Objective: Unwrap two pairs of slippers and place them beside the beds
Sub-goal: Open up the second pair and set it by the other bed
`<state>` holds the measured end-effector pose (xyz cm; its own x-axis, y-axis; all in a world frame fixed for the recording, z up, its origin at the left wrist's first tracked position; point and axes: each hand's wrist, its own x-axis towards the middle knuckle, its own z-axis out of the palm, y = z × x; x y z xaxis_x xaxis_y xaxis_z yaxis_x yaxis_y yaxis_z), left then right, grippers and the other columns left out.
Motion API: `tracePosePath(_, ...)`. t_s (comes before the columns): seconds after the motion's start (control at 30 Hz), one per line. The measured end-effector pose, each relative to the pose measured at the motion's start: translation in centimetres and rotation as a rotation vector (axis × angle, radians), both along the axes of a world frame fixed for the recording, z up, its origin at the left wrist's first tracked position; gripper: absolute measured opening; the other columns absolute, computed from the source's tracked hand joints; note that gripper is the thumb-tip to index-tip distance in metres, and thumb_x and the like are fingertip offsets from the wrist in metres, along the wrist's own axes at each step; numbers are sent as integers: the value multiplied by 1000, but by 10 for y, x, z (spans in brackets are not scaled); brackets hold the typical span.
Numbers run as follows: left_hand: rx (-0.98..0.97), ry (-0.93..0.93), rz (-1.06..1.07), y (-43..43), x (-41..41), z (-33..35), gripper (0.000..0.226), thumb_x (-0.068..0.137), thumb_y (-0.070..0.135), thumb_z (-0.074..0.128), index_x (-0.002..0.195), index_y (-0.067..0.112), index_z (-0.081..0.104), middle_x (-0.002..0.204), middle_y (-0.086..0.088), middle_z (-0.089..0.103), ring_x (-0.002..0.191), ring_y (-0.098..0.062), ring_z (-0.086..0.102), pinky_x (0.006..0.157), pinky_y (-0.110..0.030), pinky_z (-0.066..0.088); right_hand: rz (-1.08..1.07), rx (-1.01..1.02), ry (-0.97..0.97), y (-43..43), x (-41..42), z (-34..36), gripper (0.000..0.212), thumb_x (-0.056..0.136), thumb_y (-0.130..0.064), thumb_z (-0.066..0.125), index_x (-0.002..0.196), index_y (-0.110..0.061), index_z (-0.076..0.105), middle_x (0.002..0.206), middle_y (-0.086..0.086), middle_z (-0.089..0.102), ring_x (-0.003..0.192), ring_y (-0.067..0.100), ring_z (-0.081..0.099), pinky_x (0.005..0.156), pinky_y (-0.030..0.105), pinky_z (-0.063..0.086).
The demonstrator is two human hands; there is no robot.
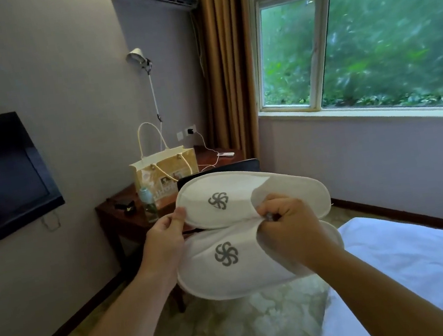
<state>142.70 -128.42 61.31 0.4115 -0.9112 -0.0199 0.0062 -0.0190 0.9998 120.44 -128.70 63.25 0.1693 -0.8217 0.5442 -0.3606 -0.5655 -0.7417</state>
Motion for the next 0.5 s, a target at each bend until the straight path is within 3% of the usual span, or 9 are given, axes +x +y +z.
tracePosePath(0.13, -56, -27, -59, -58, -17, -2, 33, 98, 48, 53, 89, 23, 73, 78, 12, 77, 63, -3, 71, 53, -23, 51, -68, -7, -63, -41, -14, -2, 29, 66, -13, 56, 53, -39, 64, 63, -22, 58, 58, -4, 51, 58, 5, 38)
tracePosePath(0.2, -66, -46, -87, -87, -26, -2, 33, 99, 47, 52, 88, 23, 72, 72, 20, 74, 59, 3, 68, 45, -18, 49, -102, 10, -70, -68, -22, -6, 21, 65, -14, 55, 57, -30, 67, 65, -18, 60, 59, -1, 53, 59, 9, 41)
tracePosePath(0.27, -64, -41, -104, -118, -33, -1, 33, 98, 46, 53, 88, 23, 73, 76, 13, 76, 63, -4, 71, 50, -23, 52, -121, 22, -90, -99, -29, -9, 17, 65, -14, 55, 60, -23, 68, 66, -13, 62, 60, 1, 54, 60, 14, 45)
tracePosePath(0.37, -46, -33, -98, -168, -40, 4, 33, 97, 48, 54, 91, 22, 74, 86, 0, 78, 77, -21, 74, 64, -39, 58, -119, 34, -114, -145, -33, -7, 20, 66, -12, 55, 57, -26, 67, 65, -14, 61, 58, 1, 53, 58, 14, 44)
tracePosePath(0.5, -55, -17, -114, -232, -47, 6, 31, 96, 48, 56, 87, 25, 75, 85, 2, 78, 77, -21, 75, 66, -40, 57, -138, 42, -119, -201, -42, -3, 22, 68, -9, 58, 60, -26, 69, 65, -17, 60, 59, 1, 53, 60, 16, 43)
